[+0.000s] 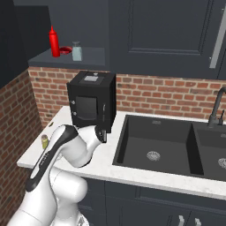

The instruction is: Put the shaker and condiment bottle from the counter next to their counterparts in the cabinet.

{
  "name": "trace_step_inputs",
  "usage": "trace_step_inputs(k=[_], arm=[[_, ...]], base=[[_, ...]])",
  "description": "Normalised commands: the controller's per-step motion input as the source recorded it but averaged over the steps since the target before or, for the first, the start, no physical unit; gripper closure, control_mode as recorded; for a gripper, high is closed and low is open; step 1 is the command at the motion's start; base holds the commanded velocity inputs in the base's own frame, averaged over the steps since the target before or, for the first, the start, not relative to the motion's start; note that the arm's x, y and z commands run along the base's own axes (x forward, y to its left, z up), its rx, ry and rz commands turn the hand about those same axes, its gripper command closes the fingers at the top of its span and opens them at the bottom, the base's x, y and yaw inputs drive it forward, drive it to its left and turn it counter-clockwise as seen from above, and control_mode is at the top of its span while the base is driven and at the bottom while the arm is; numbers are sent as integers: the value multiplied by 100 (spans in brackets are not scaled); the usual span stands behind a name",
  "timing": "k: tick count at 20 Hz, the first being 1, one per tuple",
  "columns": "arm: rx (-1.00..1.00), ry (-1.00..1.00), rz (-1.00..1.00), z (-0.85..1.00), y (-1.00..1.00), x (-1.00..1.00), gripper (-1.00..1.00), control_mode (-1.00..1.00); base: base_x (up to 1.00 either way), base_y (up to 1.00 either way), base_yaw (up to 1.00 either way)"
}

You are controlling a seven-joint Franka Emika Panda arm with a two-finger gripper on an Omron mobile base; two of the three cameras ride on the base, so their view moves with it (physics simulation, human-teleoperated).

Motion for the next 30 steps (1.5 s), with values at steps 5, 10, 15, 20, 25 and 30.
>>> trace_step_inputs(k=[5,10,15,20,25,30], arm=[[1,-12,-9,-64,40,3,-100,-100],[4,-14,-8,-64,58,18,-100,-100],[7,-7,-3,-69,42,34,-100,-100],[3,0,0,-77,8,17,-100,-100],[1,0,0,-72,5,19,-100,-100],[7,-3,0,-71,1,15,-100,-100]], base=[[0,0,0],[0,0,0],[0,0,0],[0,0,0],[0,0,0],[0,0,0]])
